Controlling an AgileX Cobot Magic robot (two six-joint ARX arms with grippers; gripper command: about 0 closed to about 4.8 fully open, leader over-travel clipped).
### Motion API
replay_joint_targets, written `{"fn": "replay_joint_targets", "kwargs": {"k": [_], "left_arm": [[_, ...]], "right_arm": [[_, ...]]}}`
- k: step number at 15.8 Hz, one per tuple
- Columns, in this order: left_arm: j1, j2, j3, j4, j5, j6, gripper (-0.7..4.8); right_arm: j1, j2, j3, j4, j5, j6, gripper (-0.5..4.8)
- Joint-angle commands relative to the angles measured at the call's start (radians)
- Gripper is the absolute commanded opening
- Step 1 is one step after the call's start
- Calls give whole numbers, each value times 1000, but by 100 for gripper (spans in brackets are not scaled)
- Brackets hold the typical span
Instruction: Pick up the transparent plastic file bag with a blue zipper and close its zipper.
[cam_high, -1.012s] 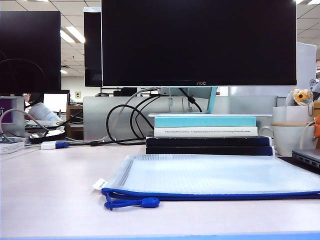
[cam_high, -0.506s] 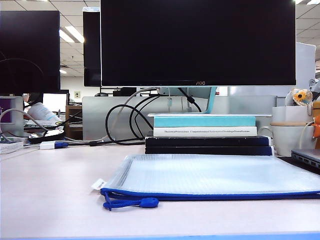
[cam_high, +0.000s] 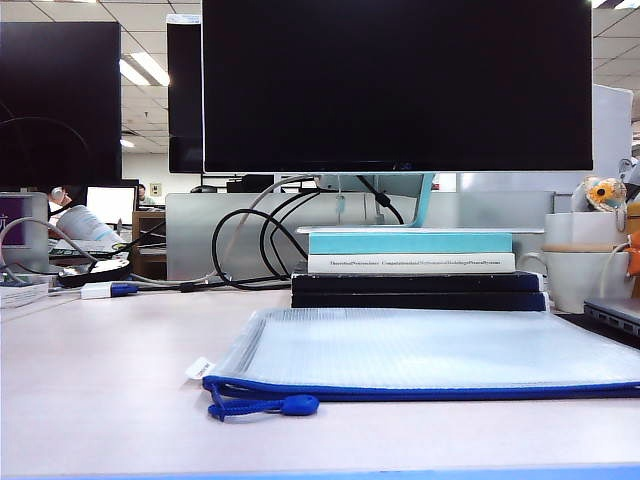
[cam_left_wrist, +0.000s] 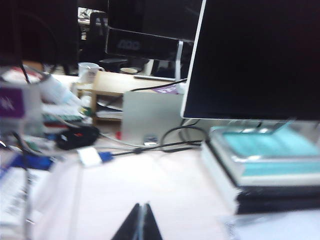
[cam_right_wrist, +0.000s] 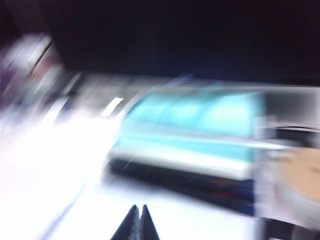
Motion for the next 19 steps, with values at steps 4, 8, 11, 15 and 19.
{"fn": "replay_joint_targets", "kwargs": {"k": [4, 8, 11, 15, 19], "left_arm": [[1, 235, 192, -200, 44, 405, -5], [0, 346, 202, -198, 172, 424, -6], [-60, 455, 207, -201, 136, 424, -6], [-421, 557, 236, -196, -336, 431, -6], [-529, 653, 242, -144, -362, 466, -5]], "right_arm": [[14, 319, 81, 9, -433, -125, -1], [80, 419, 129, -86, -476, -205, -1], [169, 473, 155, -137, -420, -279, -1], [331, 570, 155, -151, -277, -378, 0], [401, 637, 155, -156, -267, -409, 136]]}}
